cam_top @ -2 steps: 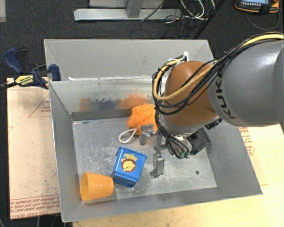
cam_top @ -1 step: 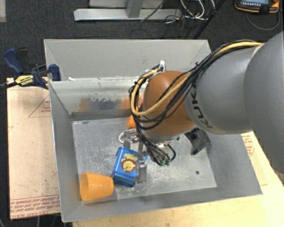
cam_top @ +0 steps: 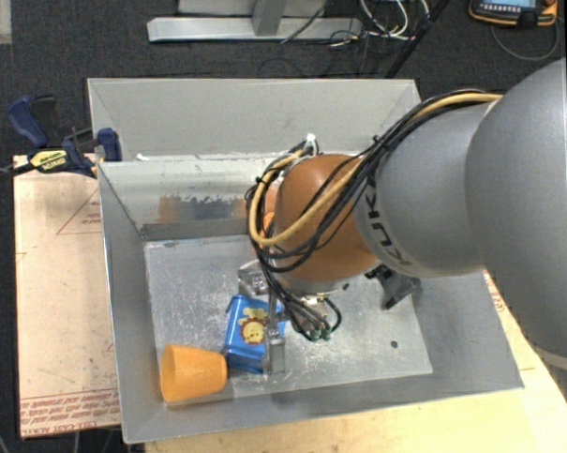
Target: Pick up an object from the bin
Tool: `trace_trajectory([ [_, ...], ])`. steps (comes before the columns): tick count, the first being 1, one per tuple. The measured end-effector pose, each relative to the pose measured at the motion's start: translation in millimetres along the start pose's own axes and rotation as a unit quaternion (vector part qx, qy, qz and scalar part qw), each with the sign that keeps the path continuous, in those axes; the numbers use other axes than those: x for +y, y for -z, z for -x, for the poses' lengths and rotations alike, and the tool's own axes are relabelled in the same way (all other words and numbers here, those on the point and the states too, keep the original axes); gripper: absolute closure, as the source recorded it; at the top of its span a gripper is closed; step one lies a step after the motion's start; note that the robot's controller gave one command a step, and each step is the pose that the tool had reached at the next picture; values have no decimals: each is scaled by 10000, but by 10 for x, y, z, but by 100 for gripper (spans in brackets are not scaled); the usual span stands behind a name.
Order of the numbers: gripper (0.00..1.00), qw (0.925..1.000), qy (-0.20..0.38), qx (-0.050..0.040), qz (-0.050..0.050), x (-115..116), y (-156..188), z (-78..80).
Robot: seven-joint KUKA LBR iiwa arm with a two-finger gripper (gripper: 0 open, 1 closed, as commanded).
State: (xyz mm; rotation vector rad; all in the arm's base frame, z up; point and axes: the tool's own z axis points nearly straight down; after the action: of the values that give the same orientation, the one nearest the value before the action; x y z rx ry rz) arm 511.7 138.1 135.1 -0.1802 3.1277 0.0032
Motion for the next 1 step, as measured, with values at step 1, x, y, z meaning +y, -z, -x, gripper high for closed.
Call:
trace_trajectory([
  [1, 100, 9886, 1505, -46, 2, 168, -160, 163],
])
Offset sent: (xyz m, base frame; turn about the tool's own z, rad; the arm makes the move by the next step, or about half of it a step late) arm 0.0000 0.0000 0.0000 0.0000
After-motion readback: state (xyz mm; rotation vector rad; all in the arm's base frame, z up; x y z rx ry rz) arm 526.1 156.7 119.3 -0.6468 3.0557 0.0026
